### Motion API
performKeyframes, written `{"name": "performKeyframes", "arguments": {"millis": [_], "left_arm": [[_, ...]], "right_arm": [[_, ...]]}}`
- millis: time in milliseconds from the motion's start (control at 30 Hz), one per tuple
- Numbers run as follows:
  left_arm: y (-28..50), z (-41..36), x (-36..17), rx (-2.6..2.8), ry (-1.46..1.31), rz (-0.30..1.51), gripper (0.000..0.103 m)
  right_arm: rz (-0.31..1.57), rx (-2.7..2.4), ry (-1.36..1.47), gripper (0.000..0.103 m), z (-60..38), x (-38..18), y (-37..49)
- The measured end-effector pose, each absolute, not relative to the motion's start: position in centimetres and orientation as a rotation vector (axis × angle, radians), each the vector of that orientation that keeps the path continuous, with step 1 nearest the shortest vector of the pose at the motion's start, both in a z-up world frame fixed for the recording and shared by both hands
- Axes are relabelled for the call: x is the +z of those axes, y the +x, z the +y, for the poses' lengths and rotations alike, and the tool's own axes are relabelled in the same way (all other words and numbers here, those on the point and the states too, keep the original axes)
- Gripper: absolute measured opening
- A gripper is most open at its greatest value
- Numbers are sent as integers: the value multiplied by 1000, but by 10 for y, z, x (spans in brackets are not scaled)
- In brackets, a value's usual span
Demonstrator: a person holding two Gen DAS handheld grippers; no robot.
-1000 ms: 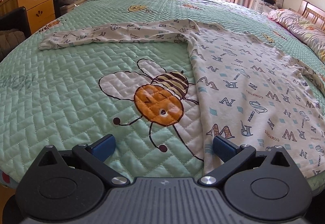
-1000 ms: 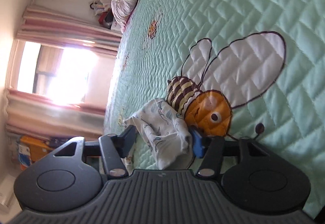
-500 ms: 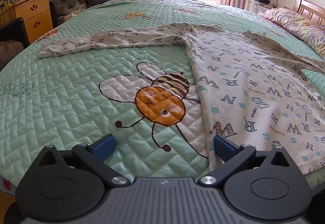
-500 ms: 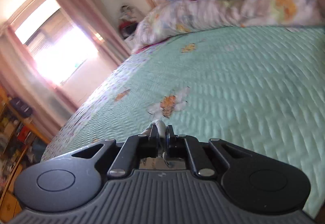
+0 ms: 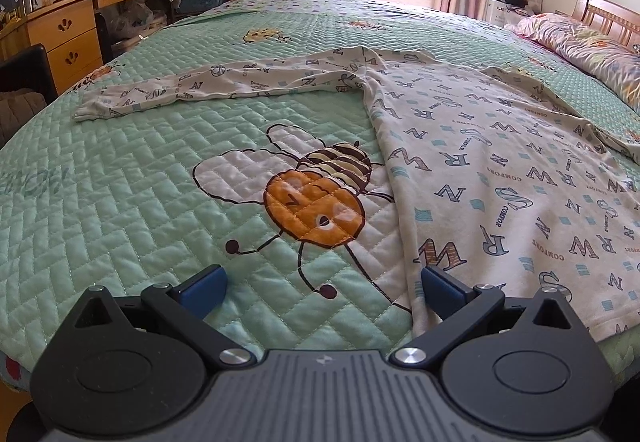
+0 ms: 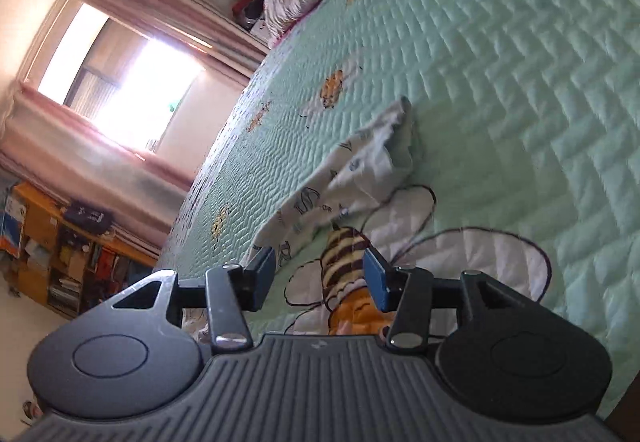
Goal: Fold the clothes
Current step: 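Lay the sleeve across the garment body and open the right gripper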
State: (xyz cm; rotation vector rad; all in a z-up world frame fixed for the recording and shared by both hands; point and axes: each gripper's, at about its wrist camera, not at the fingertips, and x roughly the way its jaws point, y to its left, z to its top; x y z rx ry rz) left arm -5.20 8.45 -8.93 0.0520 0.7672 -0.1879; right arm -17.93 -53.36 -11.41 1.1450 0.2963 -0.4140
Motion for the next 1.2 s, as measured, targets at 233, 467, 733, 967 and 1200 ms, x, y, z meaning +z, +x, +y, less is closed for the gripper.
{"name": "performKeyframes", "arguments": {"millis": [233,467,733,967,1200], "left_arm": [[-57,82,-94,-180,73,725,103],[-51,79,-95,-169,77,723,103],[-43,72,-96,-143,88,719,103],[-36,65,-95,-118,100,725,103],[-35,65,-99,-107,86,699,103]], "right_arm": [[295,-447,1279,51,-557,-125,-167],[223,-490,1384,47,-568,-135,-166],[228,-478,1277,1,-578,-94,-153],[50,-503,1248,11,-681,-22,-99],[179,-465,1162,51,-642,-63,-117]]}}
